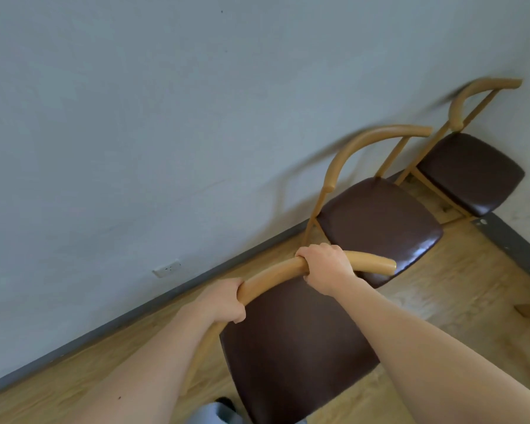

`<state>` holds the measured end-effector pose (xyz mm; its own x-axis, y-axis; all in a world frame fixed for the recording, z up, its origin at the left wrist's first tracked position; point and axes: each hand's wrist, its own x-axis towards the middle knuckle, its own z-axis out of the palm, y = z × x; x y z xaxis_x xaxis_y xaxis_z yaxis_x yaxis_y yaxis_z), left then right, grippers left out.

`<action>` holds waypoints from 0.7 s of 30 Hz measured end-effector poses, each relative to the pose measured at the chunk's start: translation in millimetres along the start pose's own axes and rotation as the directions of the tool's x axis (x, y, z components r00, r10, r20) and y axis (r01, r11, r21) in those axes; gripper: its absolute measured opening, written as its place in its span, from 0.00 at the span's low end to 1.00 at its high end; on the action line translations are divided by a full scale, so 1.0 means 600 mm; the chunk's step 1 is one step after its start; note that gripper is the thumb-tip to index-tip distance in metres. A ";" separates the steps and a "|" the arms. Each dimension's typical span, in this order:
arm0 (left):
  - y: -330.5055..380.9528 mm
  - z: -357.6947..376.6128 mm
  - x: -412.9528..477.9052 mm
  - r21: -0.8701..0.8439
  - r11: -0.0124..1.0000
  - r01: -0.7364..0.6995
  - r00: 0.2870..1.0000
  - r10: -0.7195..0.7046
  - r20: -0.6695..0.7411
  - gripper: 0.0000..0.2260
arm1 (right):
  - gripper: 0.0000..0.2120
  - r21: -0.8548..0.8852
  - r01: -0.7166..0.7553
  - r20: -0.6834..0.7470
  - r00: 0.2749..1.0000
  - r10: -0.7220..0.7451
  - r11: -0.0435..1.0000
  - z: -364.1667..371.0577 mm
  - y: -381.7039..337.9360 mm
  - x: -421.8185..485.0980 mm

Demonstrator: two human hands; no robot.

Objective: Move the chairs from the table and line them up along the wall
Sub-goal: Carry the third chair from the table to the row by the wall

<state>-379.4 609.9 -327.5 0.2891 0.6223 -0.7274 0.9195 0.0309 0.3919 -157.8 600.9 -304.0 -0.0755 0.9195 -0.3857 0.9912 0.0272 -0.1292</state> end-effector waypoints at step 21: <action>-0.033 -0.061 0.145 -0.158 0.986 -0.055 0.954 0.005 -0.300 0.33 | 0.27 -0.028 0.010 -0.081 0.997 -0.012 1.000 0.000 -0.027 0.206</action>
<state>-382.2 692.5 -377.9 0.2005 0.8285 -0.5229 0.8488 0.1196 0.5150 -183.3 714.0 -349.7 -0.0783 0.9477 -0.3093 0.9931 0.0470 -0.1073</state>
